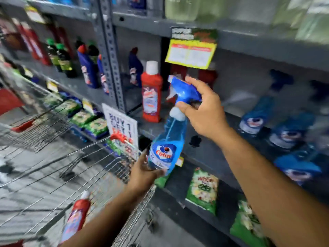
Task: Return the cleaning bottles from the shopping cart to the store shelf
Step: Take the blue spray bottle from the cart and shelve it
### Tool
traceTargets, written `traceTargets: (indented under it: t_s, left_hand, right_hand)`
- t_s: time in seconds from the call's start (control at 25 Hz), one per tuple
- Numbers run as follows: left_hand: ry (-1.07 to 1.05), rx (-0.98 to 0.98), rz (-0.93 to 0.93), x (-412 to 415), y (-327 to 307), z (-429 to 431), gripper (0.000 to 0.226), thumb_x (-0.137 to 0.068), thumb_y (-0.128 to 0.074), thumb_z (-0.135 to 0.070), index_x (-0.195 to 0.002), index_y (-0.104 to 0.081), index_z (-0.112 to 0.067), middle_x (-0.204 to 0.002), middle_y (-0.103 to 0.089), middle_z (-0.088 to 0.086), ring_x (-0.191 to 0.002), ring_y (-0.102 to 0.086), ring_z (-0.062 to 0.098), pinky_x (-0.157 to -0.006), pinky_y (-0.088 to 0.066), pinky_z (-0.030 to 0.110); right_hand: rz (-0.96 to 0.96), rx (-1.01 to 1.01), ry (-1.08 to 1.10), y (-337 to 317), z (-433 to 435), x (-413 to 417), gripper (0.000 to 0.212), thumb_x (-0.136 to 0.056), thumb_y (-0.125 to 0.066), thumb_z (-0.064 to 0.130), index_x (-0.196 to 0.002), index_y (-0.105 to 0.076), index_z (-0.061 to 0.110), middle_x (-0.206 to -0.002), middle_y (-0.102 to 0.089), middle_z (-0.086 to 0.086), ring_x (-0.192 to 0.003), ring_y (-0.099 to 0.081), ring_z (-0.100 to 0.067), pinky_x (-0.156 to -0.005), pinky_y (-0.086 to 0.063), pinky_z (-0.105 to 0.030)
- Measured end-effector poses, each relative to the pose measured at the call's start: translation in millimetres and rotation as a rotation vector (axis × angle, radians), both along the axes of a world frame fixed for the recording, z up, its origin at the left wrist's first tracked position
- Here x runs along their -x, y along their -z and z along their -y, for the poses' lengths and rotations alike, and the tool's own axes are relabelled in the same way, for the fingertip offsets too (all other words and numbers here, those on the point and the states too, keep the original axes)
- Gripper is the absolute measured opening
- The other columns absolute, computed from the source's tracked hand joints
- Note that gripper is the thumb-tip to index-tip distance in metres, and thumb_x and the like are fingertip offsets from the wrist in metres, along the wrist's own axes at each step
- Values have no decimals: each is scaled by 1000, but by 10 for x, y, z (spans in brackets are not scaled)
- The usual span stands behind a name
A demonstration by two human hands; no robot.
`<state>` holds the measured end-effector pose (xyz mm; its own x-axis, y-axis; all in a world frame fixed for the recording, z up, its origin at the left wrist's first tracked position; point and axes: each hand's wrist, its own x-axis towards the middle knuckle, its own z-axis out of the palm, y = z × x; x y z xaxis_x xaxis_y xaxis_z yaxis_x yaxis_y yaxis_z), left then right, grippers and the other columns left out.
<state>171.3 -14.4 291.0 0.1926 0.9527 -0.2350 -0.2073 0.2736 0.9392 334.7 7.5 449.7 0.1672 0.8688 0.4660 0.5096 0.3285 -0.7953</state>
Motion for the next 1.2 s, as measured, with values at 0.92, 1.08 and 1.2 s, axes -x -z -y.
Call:
traceTargets:
  t_s: [0.92,1.08,1.2]
  left_hand:
    - [312,-715,-862,-1925,255,-309,57,-62,-71,-55,-107,-58,-21,-103,-71,5,-100,-62,29,-83,-48,39]
    - [130,-701,-830,-897,564,-373,54,-72,-64,-53,-114,-57,-21,-108,-68,3,-101,-59,24,-88,-48,37]
    - [-129,-580,-1003,458,1008,-385,34,-81,-56,-40,-106,-61,-18,-103,-69,6,-95,-63,27,-82,-50,37]
  right_hand:
    - [-26,95,414,162,492,-1589,64,-87,-60,3,-141,-29,17,-132,-57,-13,-91,-64,10,-79,-47,-8]
    - [349,-152,665,806,556,-1111,65,-84,-62,42,-135,-42,7,-147,-40,-18,-135,-41,-31,-111,-33,-48]
    - [451,-157,156,1479,369,-76,44,-81,-63,19,-121,-51,3,-131,-46,-30,-131,-40,-42,-113,-30,-47]
